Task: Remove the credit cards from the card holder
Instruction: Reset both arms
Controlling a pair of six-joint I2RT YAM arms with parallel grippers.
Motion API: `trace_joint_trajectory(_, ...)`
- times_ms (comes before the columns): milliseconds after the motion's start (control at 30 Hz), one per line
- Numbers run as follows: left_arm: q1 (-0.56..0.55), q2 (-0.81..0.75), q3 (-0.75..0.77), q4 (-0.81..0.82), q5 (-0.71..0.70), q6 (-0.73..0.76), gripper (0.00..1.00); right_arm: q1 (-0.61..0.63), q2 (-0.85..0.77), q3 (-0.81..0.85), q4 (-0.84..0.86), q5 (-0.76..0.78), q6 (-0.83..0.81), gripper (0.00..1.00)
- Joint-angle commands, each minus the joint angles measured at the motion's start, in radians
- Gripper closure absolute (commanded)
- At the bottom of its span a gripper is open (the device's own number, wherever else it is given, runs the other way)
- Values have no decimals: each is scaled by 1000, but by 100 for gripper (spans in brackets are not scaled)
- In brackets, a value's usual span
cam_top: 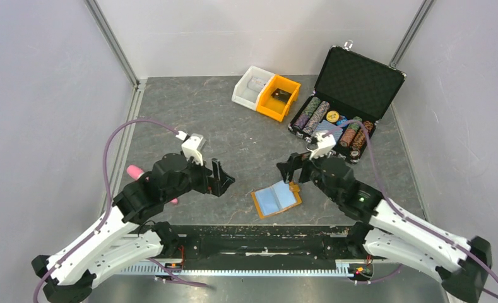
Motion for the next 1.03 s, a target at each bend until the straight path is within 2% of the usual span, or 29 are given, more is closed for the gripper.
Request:
trace_joint_trajectory(0, 1, -46, 59, 47, 23, 28, 0, -3, -145, 61, -184, 185, -89, 2)
trace_joint_trajectory(233, 1, -151, 39, 132, 13, 49, 0, -3, -270, 73, -341, 285, 15, 2)
trace_joint_trajectory(333, 1, -190, 8, 159, 11, 49, 0, -3, -298, 73, -378, 283, 72, 2)
trace_joint_trajectory(567, 1, -220, -27, 151, -18, 44, 0, -3, -328, 34, -349, 192, 71, 2)
trace_joint_trajectory(1000, 1, -221, -27, 122, -50, 51, 0, -3, -328, 11, -316, 176, 89, 2)
